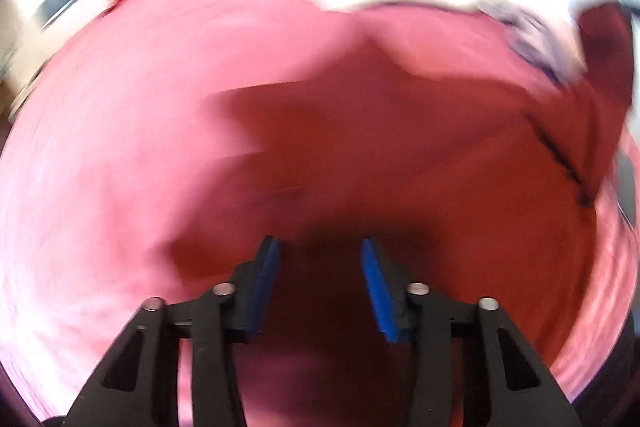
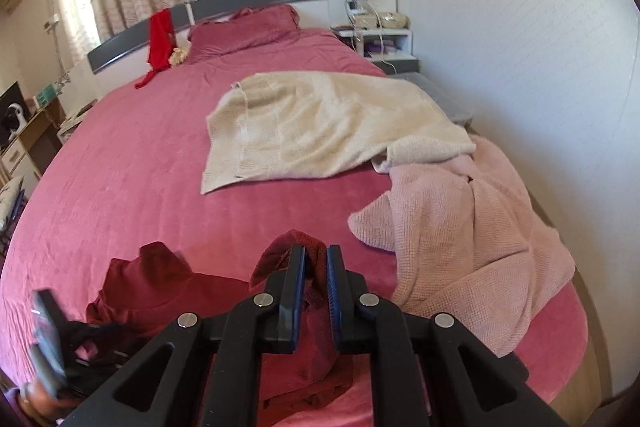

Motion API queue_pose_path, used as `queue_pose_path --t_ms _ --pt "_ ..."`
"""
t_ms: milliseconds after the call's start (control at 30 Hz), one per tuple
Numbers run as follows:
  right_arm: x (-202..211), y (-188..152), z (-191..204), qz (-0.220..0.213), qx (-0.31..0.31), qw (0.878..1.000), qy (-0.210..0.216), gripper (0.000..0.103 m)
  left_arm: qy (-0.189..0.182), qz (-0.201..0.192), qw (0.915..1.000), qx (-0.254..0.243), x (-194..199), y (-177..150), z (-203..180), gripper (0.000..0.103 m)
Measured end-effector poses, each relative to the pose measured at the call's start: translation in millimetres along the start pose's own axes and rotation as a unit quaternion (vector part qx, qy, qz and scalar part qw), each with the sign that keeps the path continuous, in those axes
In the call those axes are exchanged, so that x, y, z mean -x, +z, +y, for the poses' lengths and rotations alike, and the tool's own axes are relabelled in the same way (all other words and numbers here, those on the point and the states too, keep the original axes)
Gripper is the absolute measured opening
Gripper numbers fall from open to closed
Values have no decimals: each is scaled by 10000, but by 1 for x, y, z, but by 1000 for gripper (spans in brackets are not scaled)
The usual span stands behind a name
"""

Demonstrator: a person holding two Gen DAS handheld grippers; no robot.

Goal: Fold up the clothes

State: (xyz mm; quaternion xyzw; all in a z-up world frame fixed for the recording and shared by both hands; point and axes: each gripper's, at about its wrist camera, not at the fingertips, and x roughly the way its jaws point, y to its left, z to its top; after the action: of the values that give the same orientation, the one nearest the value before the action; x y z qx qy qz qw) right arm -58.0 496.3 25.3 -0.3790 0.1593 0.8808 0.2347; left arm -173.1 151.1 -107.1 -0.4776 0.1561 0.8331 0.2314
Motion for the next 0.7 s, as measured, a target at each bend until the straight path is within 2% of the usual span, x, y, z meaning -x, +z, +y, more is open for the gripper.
queue_pose_path --t_ms 67,133,200,233,300,367,433,500,533,600,700 --pt "-13 -1 -3 130 -139 9998 0 10 319 -39 9983 483 11 -9 59 40" --pt "-26 -2 -3 275 -217 9994 -2 10 656 -47 9932 959 22 -21 118 40" --pt "-38 -4 2 476 -70 9988 -11 14 559 38 9886 1395 28 -28 160 42" --pt "-45 -4 5 576 4 9983 -16 15 446 125 9876 1498 28 -27 170 49" --pt "-48 0 21 512 308 9981 121 26 232 72 9916 1269 26 -19 162 64" --pt "-48 5 42 338 675 9966 317 30 -59 -72 9961 882 23 -7 142 77" --pt "-57 10 70 445 1194 9883 832 31 -363 -181 9987 316 12 11 109 78" --pt "-82 9 102 931 1815 9701 1316 31 -583 -161 9981 -103 -2 27 84 80" --pt "-96 6 115 1187 2082 9605 1412 31 -698 -96 9972 -264 -11 35 74 80" --pt "-127 1 135 1648 2554 9411 1482 31 -831 138 9954 -453 -34 50 61 80" --pt "-162 -6 148 2112 3055 9153 1557 31 -847 344 9929 -756 -58 67 59 80"
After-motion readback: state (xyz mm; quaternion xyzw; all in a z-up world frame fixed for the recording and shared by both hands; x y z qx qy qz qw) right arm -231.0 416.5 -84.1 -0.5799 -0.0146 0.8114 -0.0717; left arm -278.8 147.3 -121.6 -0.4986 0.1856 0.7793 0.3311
